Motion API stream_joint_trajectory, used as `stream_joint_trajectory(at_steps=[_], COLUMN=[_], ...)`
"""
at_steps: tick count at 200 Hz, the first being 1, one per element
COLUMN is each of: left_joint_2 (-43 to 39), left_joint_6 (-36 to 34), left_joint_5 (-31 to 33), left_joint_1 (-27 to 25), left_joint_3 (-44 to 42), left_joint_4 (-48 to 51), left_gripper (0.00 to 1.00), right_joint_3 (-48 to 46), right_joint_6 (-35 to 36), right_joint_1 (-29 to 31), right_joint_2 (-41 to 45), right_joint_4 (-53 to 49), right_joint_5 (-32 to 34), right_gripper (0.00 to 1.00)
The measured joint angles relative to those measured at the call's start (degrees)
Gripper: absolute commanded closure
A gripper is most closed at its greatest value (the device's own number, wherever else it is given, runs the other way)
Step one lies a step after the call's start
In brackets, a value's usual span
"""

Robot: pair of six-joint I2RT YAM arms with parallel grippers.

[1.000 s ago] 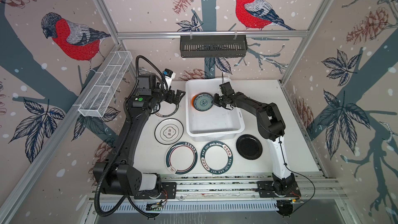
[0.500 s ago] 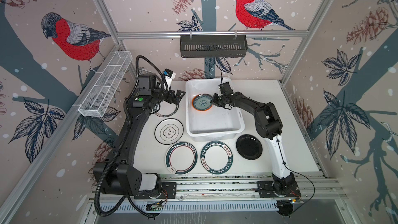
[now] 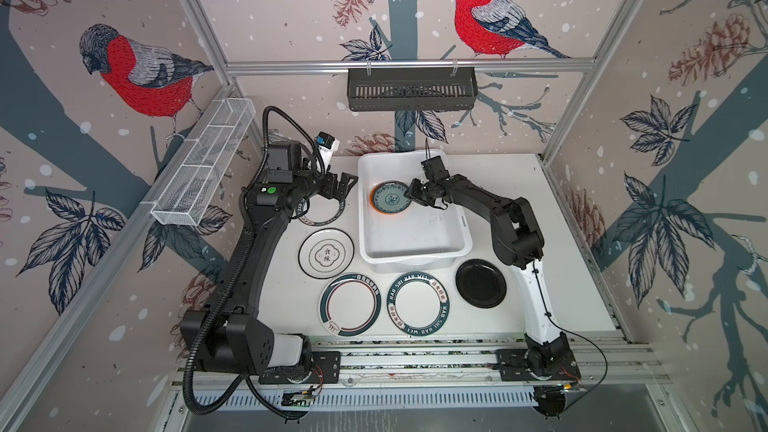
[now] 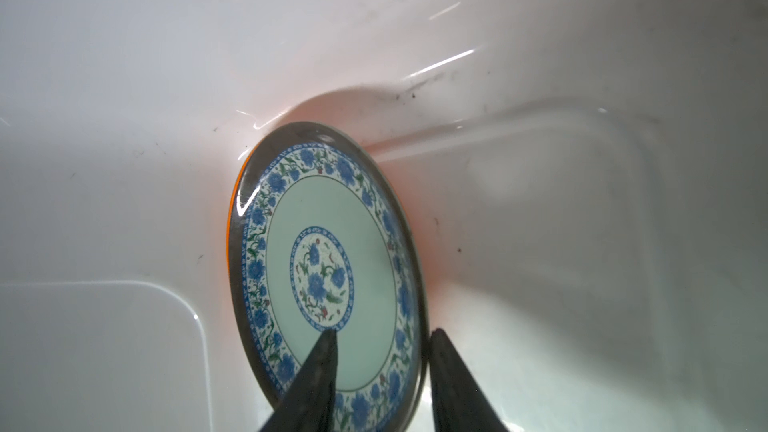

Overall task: Place the plates into the plastic bin on the countertop
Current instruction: 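Lower the floral plate onto the orange plate in the bin, then open the right gripper and raise it away from the bin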

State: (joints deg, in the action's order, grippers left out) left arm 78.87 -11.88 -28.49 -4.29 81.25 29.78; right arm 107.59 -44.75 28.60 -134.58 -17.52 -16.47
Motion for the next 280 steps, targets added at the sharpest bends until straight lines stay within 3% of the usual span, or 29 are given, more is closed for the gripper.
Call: stream_joint_trajectory(at_steps=[72, 174, 280], left_joint_2=[-0.2, -0.8, -1.5], left_joint_6=[-0.2, -0.6, -1.2], left_joint_5=[0.0, 0.0, 0.1], left_joint_1=[0.0, 0.0, 0.0], left_joint_3=[0.0, -0.2, -1.2], left_joint_4=[0.4, 0.4, 0.4], left_gripper=[0.03, 0.03, 0.03], right_joint_3=[0.3, 5.1, 11.2], right_joint_6=[1.4, 1.2, 0.8], right_joint_1=[-0.2, 0.2, 0.7], right_joint_2=[0.3, -3.8, -7.3], right_joint_4=[-2.5, -3.4, -6.1], right_joint_5=[1.9, -0.5, -1.3], right_gripper=[0.61, 0.66, 0.59])
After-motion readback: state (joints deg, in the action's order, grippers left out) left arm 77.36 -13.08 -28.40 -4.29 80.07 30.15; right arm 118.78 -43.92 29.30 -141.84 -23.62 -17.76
